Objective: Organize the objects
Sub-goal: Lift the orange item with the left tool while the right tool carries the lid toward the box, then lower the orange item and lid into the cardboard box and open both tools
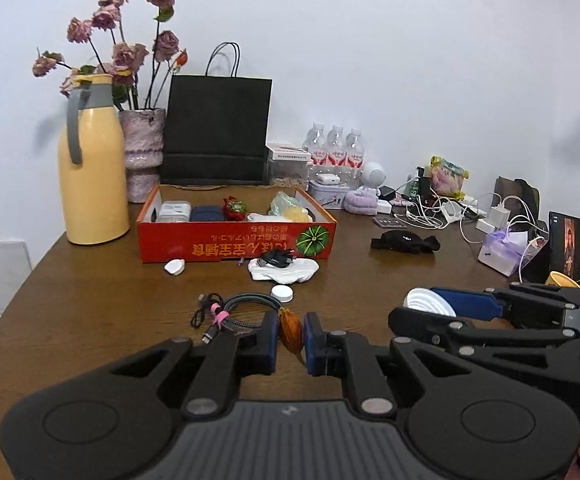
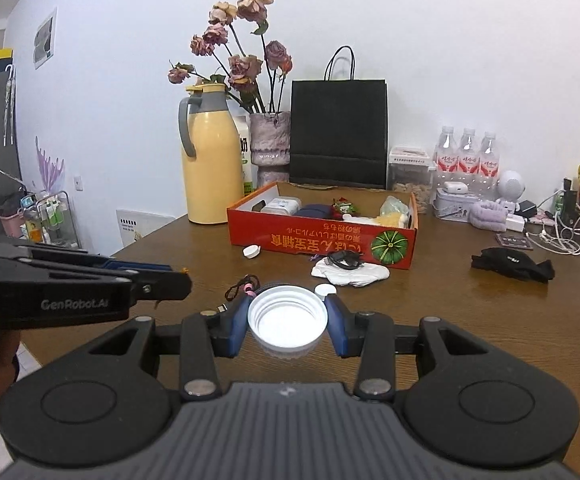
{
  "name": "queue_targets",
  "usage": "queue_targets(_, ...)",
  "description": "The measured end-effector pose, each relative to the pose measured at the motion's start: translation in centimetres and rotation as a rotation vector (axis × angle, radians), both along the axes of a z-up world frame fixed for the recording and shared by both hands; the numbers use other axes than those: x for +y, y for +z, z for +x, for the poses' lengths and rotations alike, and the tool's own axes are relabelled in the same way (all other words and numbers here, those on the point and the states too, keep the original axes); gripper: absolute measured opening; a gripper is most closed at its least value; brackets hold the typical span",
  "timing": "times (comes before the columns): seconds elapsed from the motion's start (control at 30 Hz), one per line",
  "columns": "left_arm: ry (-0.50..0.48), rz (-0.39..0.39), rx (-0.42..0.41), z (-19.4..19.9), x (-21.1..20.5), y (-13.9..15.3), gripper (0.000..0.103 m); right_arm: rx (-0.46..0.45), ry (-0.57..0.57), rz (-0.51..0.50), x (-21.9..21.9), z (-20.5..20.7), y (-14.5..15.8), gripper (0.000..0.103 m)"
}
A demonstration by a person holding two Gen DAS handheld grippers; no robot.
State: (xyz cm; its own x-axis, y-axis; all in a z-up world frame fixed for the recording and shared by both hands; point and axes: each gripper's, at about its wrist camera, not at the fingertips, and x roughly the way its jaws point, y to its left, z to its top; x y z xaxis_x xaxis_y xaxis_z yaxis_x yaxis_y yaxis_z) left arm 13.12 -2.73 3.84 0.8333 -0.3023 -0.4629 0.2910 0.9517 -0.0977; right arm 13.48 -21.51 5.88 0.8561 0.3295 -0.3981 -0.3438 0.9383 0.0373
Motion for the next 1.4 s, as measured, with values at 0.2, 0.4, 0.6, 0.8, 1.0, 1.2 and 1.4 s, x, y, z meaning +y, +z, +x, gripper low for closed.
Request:
queue_targets(0.2,0.011,-0.005,-0.016,-1.2,0.6,0.4,0.012,-0.026,0.009,-0.010,0.5,-0.8,0.7,0.041)
queue_targets(0.4,0.015,-0.013,-0.007,0.1,1.1,0.0,0.012,-0.006,0.006,-0.016,0.9,0.5,0.3,0.041)
queue_targets(0.6,0.017,-0.005,-0.001,4.1,1.9,-0.2,0.012,0.010,0.026,-0.027,1.7,3.7,0.1,0.041)
queue_targets(0.8,0.045,0.033,-0.057,11.8,3.4,0.5,0.012,0.013,0.059,-0.024,2.5,12.1,1.0,0.041)
queue_targets(1.0,0.055,0.073,-0.021,24.2,4.6,0.9,0.012,0.058,0.071,-0.006,3.4,24.9,1.5,0.041)
queue_targets(1.2,0.151,0.109,0.068,35.3,5.4,-1.3,0.012,0.226,-0.007,0.023,4.2,39.3,-0.8,0.041)
queue_targets(1.4,0.183,0.061,0.215,41.6,6.8,-5.2,0.020,0.348,-0.108,0.003,5.8,46.7,-5.7,0.071)
